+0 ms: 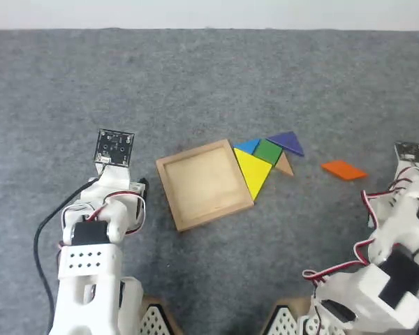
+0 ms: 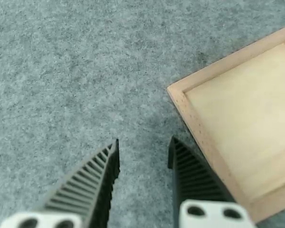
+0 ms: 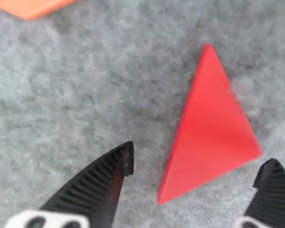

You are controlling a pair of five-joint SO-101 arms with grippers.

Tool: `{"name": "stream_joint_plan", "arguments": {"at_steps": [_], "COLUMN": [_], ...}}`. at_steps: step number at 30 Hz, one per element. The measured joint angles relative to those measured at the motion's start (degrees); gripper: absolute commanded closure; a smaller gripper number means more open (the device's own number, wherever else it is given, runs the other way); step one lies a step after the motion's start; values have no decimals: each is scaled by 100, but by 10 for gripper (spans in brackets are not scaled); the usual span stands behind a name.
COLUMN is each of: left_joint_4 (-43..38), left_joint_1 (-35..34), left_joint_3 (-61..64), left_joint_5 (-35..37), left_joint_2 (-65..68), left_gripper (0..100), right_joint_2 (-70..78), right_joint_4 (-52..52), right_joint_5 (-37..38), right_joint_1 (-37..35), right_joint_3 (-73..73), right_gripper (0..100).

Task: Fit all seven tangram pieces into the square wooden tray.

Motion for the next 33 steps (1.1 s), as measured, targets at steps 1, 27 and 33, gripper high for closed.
{"name": "stream_joint_plan", "arguments": {"at_steps": [1, 27, 33], "left_joint_4": [0, 0, 0], "left_joint_1": [0, 0, 0], "left_joint_3": [0, 0, 0], "left_joint_5": [0, 0, 0], "left_joint_2": [0, 0, 0], "left_gripper": [829, 829, 829], "right_joint_2": [0, 1477, 1424], "right_joint_4": [0, 18, 149], "right_joint_5": [0, 308, 325], "right_joint_1": [-9, 624, 712], "right_joint_3": [0, -1240, -1327], "right_gripper": [597, 597, 597]}}
